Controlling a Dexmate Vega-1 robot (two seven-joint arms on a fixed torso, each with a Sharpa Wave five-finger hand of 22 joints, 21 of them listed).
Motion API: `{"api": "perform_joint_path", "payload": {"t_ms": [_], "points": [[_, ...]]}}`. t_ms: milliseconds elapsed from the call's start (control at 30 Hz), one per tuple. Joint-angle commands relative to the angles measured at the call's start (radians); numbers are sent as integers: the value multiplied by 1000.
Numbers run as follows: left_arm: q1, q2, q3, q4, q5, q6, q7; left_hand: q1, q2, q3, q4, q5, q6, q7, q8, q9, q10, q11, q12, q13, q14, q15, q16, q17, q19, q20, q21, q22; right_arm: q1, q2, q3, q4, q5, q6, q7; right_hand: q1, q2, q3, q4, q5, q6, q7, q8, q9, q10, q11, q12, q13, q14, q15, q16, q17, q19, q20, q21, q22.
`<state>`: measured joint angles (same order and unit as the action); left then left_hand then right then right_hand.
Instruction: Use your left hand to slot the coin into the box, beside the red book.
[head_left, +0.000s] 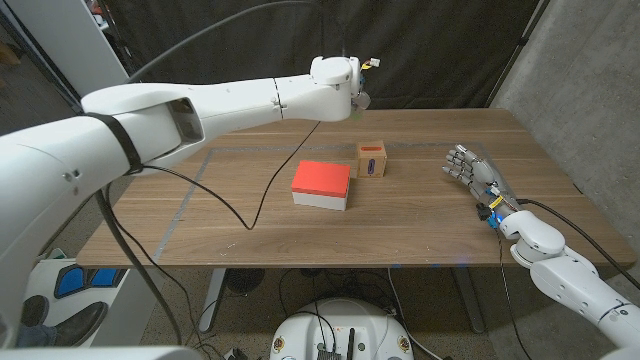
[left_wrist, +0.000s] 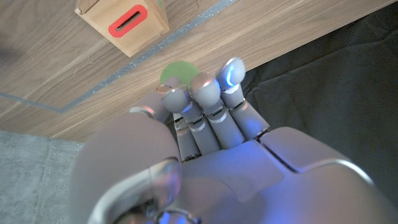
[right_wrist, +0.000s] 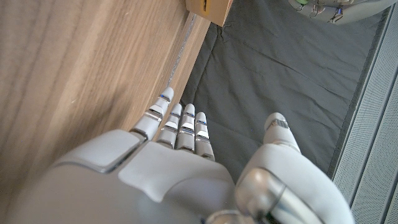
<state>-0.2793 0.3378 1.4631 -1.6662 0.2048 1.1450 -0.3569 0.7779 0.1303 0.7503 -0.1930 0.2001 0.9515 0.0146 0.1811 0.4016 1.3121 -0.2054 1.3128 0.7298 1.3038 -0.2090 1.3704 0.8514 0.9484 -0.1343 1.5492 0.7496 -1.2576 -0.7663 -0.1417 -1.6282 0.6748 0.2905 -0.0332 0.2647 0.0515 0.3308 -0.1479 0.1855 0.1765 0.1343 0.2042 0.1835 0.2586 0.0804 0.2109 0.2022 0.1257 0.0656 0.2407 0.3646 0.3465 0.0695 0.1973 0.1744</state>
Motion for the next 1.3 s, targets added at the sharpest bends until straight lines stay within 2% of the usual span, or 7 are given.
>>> {"api": "perform_joint_path", "payload": {"t_ms": [33,367,967,1300], "points": [[46,-55,6,-9,-15,130,112,14,-5,6,2,7,56,57,6,2,6,-2,5,9,0,-5,12,-4,6,-79,2,0,-5,-9,3,0,4,-1,8,3,8,3,-4,1,6,-5,-4,6,9,-4,-3,4,11,1,3,2,11,2,6,4],[77,-97,-14,36,-79,147,214,16,-4,10,4,8,55,58,7,8,6,-1,5,14,-1,-4,24,-5,7,-79,6,10,-7,-11,1,3,9,-1,18,3,8,2,-4,1,6,-4,-4,6,9,-5,-3,4,12,-2,4,2,13,2,6,4],[86,-177,-6,172,-151,90,275,12,0,12,5,7,51,60,4,7,5,1,0,10,-4,-4,34,0,3,-79,2,6,-24,-25,16,-5,11,-8,12,4,8,2,-4,1,6,-4,-4,6,7,-4,-4,4,13,-2,3,3,14,2,6,4],[106,-200,-14,201,-162,84,303,11,3,14,5,7,48,62,6,9,1,0,1,14,-3,-4,43,6,4,-79,3,4,-24,-23,17,-1,11,-6,15,4,8,2,-4,1,7,-4,-4,6,9,-5,-4,4,13,0,3,3,14,1,6,4]]}}
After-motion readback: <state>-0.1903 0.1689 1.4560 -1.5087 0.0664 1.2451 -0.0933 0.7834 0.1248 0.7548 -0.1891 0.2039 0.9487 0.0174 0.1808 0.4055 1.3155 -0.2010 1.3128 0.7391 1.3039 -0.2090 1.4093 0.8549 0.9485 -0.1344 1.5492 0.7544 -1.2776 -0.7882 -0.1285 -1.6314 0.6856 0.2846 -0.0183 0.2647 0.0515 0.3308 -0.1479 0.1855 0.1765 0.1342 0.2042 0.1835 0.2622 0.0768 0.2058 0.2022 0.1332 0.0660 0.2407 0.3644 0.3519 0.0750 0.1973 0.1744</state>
